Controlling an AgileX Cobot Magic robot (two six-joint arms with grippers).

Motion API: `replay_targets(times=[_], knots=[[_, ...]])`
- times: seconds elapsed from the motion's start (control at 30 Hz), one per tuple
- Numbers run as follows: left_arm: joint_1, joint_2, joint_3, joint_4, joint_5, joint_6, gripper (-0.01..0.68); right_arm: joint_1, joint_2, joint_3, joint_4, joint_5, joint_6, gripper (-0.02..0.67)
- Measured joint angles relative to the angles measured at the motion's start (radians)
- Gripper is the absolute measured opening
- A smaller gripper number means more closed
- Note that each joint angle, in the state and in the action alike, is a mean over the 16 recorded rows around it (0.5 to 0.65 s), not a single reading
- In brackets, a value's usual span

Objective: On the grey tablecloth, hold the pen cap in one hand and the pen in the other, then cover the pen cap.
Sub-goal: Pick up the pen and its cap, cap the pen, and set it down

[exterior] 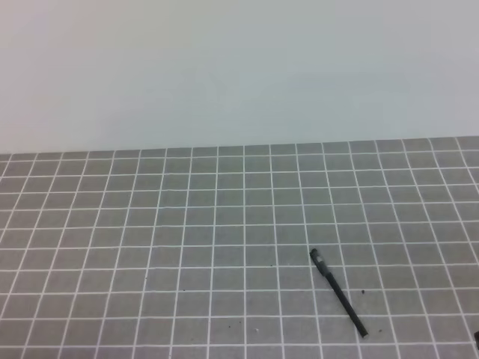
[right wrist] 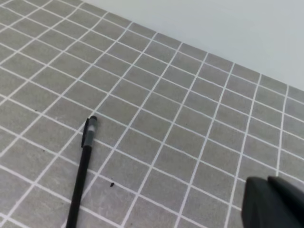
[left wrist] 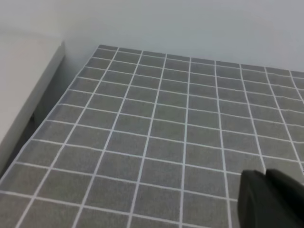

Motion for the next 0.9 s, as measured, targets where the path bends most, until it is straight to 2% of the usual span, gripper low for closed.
replay_targets(times=[0.37, 0.53, 0.7, 0.9], knots=[[0.000, 0.000, 0.000, -0.007, 0.002, 0.015, -0.003, -0.001, -0.001, 0.000, 0.000, -0.001, 0.000, -0.004], [0.000, 0.000, 0.000, -0.007, 0.002, 0.018, -0.003, -0.034, -0.020, 0.000, 0.000, -0.017, -0.001, -0.004], [0.000, 0.000, 0.000, -0.007, 0.002, 0.021, -0.003, -0.130, -0.060, 0.000, 0.000, -0.023, -0.014, -0.004], [0.000, 0.000, 0.000, -0.007, 0.002, 0.022, -0.003, -0.314, -0.156, 0.000, 0.000, -0.013, -0.031, -0.004]])
